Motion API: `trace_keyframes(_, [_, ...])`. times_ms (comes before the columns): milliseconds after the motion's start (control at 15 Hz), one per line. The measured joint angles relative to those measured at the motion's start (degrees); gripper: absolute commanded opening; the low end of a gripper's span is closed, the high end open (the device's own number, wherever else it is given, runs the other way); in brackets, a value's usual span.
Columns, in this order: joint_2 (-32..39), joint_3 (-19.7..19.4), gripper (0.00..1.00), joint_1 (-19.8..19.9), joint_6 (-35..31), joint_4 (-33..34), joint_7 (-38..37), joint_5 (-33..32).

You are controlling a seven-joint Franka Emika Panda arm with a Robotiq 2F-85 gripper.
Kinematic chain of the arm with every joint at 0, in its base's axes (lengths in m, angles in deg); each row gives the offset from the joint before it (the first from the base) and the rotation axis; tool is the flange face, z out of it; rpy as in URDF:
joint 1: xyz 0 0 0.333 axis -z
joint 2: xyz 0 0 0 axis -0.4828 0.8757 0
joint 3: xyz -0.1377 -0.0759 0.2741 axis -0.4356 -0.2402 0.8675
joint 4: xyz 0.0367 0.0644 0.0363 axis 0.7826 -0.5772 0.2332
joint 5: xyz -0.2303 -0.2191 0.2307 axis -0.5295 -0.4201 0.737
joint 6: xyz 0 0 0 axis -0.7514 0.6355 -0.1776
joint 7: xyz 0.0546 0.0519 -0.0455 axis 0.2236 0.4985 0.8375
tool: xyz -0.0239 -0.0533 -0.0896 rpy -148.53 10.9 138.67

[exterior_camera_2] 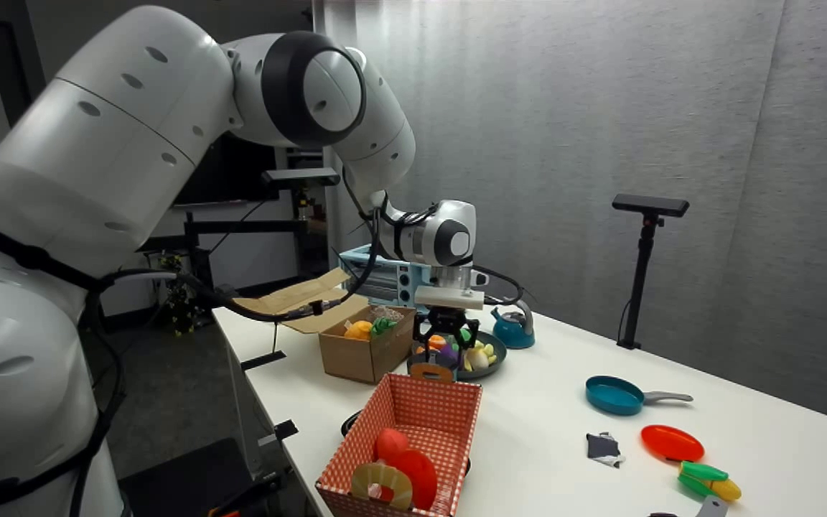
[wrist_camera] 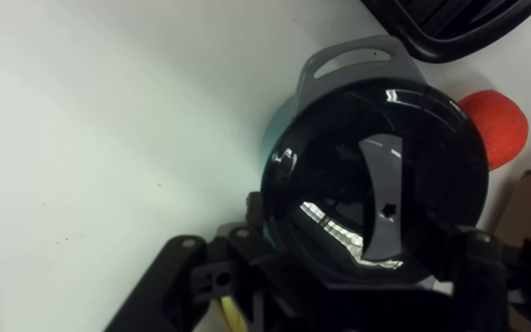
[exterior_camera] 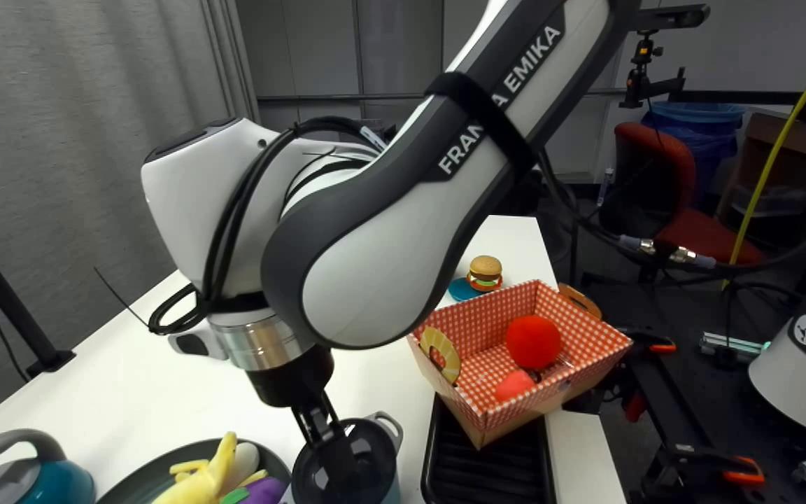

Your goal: Take the lid off the blue pot

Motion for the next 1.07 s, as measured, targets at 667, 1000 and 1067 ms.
trace_keyframes(667, [-2.77, 0.14, 0.48, -2.8, -1.25, -0.72, -4.75, -0.28])
trace_keyframes(1000, [-6.23, 0.11, 0.94, -4.74, -1.67, -2.2, -7.47, -0.44])
trace_keyframes(1067, [-6.73, 0.08, 1.0, -4.88, -1.77, -2.57, -7.93, -0.44])
